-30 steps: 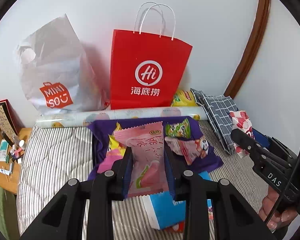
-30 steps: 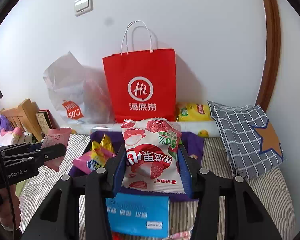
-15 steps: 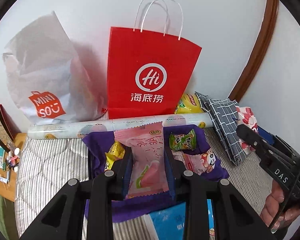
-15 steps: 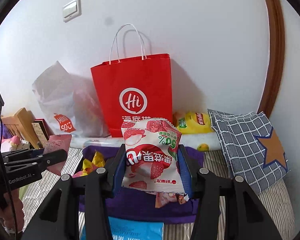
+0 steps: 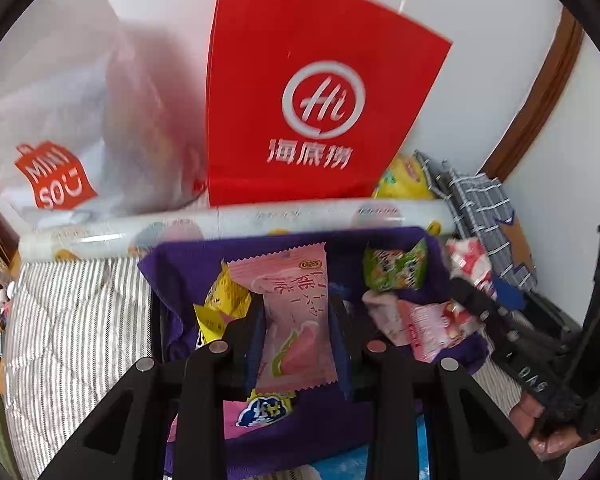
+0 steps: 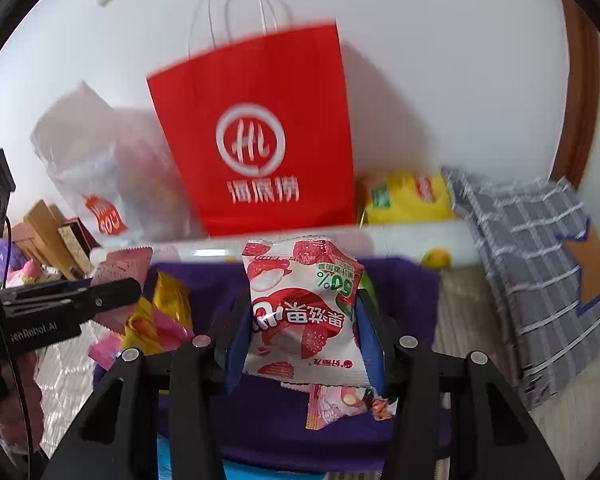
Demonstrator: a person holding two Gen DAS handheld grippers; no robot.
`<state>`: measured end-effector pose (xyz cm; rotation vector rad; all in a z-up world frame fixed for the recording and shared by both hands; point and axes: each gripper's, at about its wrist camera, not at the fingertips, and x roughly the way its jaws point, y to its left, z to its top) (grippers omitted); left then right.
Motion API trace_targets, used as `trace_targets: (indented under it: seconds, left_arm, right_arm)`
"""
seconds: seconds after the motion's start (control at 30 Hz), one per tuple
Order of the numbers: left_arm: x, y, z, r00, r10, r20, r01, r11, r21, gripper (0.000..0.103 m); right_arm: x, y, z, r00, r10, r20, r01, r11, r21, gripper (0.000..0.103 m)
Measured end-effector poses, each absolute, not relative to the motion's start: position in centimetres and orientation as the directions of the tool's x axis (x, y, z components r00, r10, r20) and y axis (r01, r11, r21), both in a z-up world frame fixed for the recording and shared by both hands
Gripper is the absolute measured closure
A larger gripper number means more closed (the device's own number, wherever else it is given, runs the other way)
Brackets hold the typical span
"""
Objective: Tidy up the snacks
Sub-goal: 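Lower both held snacks onto the purple towel and open both tools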
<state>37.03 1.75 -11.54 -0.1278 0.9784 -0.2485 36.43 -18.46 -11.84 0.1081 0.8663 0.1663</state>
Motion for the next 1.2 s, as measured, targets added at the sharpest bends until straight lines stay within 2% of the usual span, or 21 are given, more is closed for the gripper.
trace_targets:
  seconds: [0.27,0.73,0.87,1.13,1.2]
  left_arm:
    - [38.3,1.3,-14.4,0.461,-0.271,-0.845,0.142,0.963,-0.231,0.074]
    - [38.8,1.1,-15.9,0.408,-0.261,-0.875,0.126,0.965,-0.229,0.074]
    - [38.9,1.3,-16.2,0.396,-0.254,-0.883,0.113,0.967,-0.228,0.074]
    - [39.0,1.2,-16.2,0.378,-0.245,-0.893,0.114,0.969,-0.218,0.072]
    - [39.0,1.1,-16.1,0.375,-0.251,-0.892,0.115,0.968,-0.224,0.067]
  right_arm:
    - [36.9,-17.7,-15.9,0.550,0.173,-0.817,-0.127,0.984,0.123,0.054]
    - [37.0,-18.2,-16.1,0.550,0.182,-0.815,-0.117,0.983,0.141,0.051]
    - [37.0,-18.5,-16.0,0.547,0.212,-0.810,-0.122,0.977,0.174,0.039]
    - [36.5,-18.5,-15.0,0.578,0.195,-0.792,-0.111,0.981,0.160,0.039]
    - [36.3,-18.6,-14.5,0.589,0.188,-0.786,-0.108,0.982,0.154,0.039]
